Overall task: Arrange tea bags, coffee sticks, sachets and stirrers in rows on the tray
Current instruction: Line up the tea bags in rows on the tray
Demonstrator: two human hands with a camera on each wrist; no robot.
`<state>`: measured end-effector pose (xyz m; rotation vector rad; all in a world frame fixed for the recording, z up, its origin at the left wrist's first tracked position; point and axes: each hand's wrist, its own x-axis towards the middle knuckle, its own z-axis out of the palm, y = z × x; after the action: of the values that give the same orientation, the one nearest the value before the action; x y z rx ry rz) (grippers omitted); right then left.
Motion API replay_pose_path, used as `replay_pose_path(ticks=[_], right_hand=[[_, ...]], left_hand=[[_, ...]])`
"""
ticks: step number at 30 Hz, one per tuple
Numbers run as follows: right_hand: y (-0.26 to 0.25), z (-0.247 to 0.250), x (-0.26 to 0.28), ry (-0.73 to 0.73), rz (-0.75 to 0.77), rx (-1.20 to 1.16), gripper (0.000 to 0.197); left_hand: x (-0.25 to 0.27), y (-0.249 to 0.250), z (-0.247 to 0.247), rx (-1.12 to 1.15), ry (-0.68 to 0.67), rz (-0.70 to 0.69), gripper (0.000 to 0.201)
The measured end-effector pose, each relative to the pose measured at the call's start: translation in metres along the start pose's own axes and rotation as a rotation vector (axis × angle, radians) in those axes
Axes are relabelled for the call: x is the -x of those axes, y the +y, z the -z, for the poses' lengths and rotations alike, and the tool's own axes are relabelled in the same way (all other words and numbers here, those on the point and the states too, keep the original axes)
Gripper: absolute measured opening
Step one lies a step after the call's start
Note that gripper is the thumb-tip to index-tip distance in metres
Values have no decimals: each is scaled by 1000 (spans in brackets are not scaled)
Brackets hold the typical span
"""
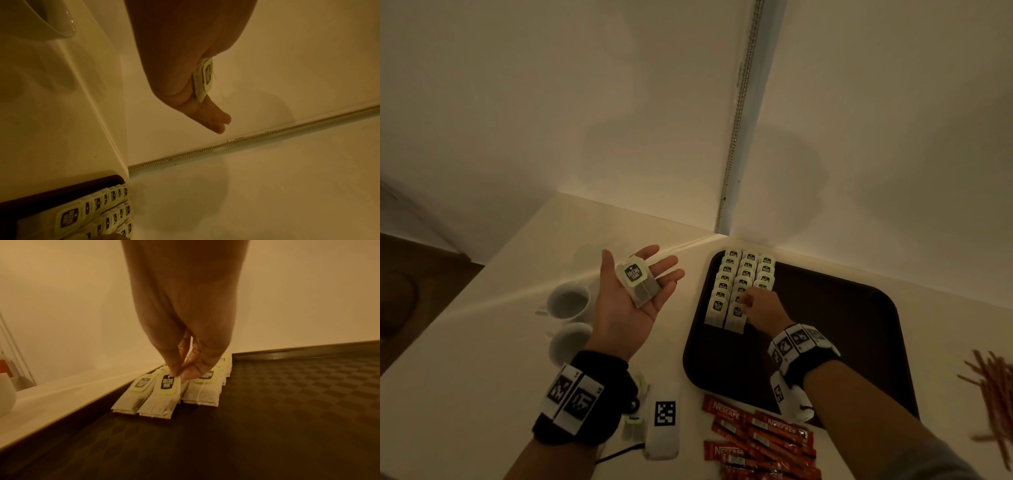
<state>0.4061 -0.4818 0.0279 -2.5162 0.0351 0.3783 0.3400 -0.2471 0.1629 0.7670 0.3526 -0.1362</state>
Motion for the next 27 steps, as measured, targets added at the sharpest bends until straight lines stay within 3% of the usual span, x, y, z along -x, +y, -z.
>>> replay_pose_path(ticks=[8,11,13,15,17,20,22,27], right_hand=[[2,-2,-5,1,-18,13,12],[-11,4,-3,106,-17,-41,14],[-39,19,4,236,108,-194,14],[-80,44,22,290,344,-371,10],[-117,69,41,214,560,-431,10],[-151,93,56,85,728,-342,7],[-161,105,56,102,773,-320,5],[-182,141,69,243,873,-308,6]], left_hand=[[0,-3,-1,-27,-63,35,69],[0,-4,-4,-57,-100,79,73],[-2,-4,-6,-125,-144,108,78],[-3,-5,-11,-223,-190,122,83],[-6,-6,-16,-317,-232,107,89],[-8,-4,-27,-425,-299,48,94],[-5,0,-35,-446,-328,-9,86],[3,2,-41,-422,-293,-328,29]])
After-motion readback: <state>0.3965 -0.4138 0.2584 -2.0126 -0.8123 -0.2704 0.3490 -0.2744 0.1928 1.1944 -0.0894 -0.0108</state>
